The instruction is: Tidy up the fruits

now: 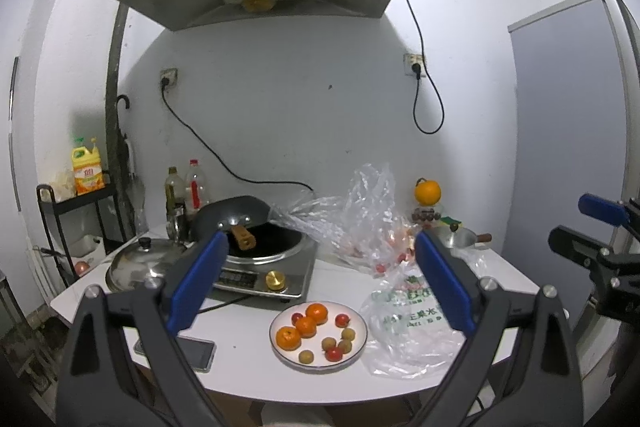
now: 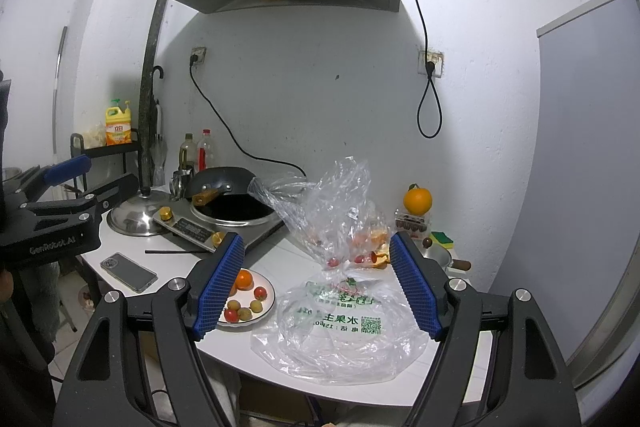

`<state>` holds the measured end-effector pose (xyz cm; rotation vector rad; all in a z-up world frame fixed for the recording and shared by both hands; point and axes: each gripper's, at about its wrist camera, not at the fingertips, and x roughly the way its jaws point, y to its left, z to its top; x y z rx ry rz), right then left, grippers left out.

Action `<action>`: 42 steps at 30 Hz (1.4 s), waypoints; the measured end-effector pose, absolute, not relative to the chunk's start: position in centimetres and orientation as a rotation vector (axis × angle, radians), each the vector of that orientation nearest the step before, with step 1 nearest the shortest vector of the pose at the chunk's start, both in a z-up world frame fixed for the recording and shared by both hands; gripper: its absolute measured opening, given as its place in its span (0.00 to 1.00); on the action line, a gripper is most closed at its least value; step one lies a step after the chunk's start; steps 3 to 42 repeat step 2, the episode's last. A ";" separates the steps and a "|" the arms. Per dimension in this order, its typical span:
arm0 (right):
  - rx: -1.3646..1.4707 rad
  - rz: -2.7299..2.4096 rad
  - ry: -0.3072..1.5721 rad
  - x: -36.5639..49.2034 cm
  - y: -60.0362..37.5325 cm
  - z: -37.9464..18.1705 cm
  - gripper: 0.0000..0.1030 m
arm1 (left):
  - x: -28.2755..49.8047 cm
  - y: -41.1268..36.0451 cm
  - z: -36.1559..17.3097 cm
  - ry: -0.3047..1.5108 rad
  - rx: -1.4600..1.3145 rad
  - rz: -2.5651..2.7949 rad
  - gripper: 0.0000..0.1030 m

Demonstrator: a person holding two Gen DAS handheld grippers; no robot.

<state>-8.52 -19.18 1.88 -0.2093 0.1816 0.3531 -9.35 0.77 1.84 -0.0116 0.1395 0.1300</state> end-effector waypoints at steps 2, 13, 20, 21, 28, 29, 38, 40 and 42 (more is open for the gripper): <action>-0.209 0.353 0.184 -8.4 -19.2 1.8 0.76 | -9.2 0.8 1.8 0.145 -0.021 0.118 0.93; -0.209 0.353 0.184 -8.4 -19.2 1.8 0.76 | -9.2 0.8 1.8 0.145 -0.021 0.118 0.93; -0.209 0.353 0.184 -8.4 -19.2 1.8 0.76 | -9.2 0.8 1.8 0.145 -0.021 0.118 0.93; -0.209 0.353 0.184 -8.4 -19.2 1.8 0.76 | -9.2 0.8 1.8 0.145 -0.021 0.118 0.93; -0.209 0.353 0.184 -8.4 -19.2 1.8 0.76 | -9.2 0.8 1.8 0.145 -0.021 0.118 0.93; -0.209 0.353 0.184 -8.4 -19.2 1.8 0.76 | -9.2 0.8 1.8 0.145 -0.021 0.118 0.93; -0.209 0.353 0.184 -8.4 -19.2 1.8 0.76 | -9.2 0.8 1.8 0.145 -0.021 0.118 0.93; -0.209 0.353 0.184 -8.4 -19.2 1.8 0.76 | -9.2 0.8 1.8 0.145 -0.021 0.118 0.93; -0.209 0.353 0.184 -8.4 -19.2 1.8 0.76 | -9.2 0.8 1.8 0.145 -0.021 0.118 0.93</action>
